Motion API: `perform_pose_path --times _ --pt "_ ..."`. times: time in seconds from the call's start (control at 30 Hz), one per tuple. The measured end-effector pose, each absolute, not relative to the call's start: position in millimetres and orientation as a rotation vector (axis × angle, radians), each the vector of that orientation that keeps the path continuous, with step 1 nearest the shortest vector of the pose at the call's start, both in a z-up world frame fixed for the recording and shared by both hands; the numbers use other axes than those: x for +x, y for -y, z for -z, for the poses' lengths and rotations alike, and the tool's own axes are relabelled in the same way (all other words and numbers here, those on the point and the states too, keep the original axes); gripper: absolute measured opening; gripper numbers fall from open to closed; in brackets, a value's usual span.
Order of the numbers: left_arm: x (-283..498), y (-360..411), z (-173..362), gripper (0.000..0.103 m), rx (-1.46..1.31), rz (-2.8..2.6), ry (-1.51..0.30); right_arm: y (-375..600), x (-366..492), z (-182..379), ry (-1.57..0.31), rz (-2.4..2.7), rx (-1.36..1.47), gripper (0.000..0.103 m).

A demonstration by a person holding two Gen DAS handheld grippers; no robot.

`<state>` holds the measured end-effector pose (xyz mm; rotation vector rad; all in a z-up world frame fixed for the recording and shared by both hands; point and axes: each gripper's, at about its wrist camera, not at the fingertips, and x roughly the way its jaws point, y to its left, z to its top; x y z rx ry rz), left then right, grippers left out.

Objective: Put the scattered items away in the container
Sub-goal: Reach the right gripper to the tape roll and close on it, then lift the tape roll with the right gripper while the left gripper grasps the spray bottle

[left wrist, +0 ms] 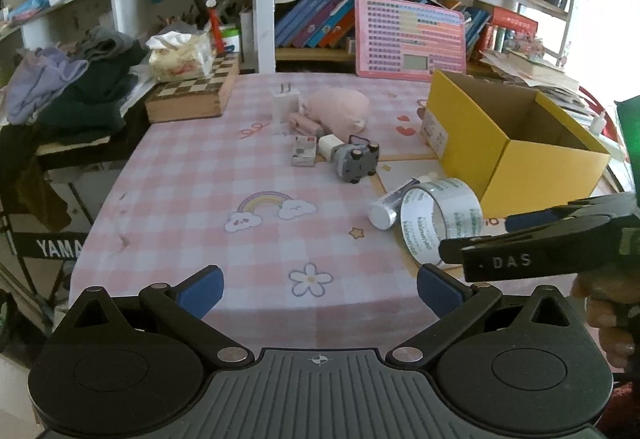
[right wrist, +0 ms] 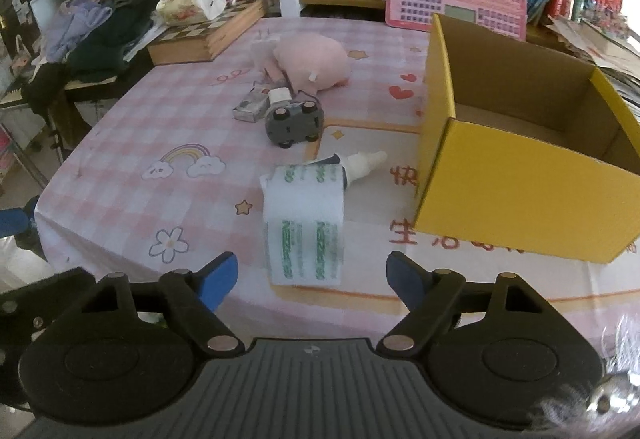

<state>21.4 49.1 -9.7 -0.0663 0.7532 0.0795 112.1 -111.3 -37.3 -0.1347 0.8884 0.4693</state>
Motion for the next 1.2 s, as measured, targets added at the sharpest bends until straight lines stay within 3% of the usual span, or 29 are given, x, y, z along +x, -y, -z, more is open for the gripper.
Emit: perform_pose_path --times 0.17,0.23,0.3,0.8,0.97,1.13,1.2 --pt "30.0 -45.1 11.1 0.103 -0.071 -0.084 -0.758 106.2 128.3 43.8 -0.912 -0.484 -0.148 0.071" --pt "34.2 -45.0 12.4 0.103 -0.084 -0.085 -0.764 106.8 133.0 46.6 -0.922 -0.497 -0.156 0.062" --pt "38.1 -44.1 14.0 0.103 -0.097 -0.087 -0.77 108.8 137.1 48.4 -0.936 -0.519 -0.157 0.044" --pt "82.2 -26.7 35.9 0.101 -0.038 -0.014 -0.807 151.4 148.9 28.8 -0.924 -0.538 -0.177 0.042" --pt "104.7 -21.2 44.4 0.093 0.0 0.03 -0.804 162.2 155.1 28.9 -0.926 -0.516 -0.171 0.042" --pt "133.4 -17.5 52.8 0.07 0.04 0.067 -0.801 171.4 160.8 29.3 -0.94 -0.514 -0.149 0.042" --pt "144.8 -17.4 55.6 0.067 0.042 0.079 -0.797 174.1 163.4 29.8 -0.943 -0.515 -0.141 0.042"
